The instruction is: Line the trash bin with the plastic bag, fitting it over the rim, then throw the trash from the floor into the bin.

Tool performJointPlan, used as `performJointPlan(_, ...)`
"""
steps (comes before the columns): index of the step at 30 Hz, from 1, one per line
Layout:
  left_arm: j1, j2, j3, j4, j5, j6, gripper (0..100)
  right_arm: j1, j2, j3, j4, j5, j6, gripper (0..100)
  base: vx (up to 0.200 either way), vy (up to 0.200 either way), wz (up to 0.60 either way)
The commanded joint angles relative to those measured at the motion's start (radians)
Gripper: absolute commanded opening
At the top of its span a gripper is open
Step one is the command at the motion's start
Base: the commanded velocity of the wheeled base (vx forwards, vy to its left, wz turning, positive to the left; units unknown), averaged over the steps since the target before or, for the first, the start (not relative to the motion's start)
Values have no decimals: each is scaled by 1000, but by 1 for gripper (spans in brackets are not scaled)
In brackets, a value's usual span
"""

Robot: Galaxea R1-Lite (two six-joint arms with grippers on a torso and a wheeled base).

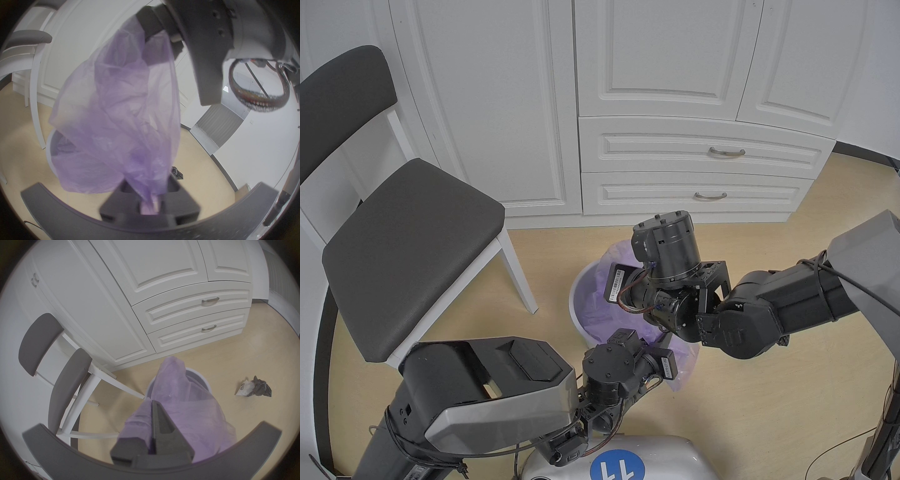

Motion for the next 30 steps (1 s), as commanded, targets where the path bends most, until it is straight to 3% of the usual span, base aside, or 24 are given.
performJointPlan(1,9,1,9,-1,-3,4,0,-12,-26,32,-2,-5,-19,0,0,0,0)
performJointPlan(6,37,-12,32,-2,-12,27,0,-38,-112,123,-12,-2,-119,0,0,0,0)
performJointPlan(7,37,-12,35,-2,-12,27,0,-43,-126,133,-16,-2,-131,100,0,0,0)
performJointPlan(15,57,-25,37,-2,-21,29,0,-57,-202,179,-12,12,-159,100,0,0,0)
performJointPlan(19,103,-48,49,-1,-68,27,0,-58,-253,218,-15,25,-187,100,0,0,0)
performJointPlan(24,178,-134,57,1,-121,12,0,-58,-385,287,-12,108,-216,100,0,0,0)
performJointPlan(28,198,-169,61,3,-141,-14,0,-58,-412,288,-10,111,-216,100,0,0,0)
performJointPlan(30,222,-226,58,35,-170,-106,0,-66,-432,284,-15,111,-214,100,0,0,0)
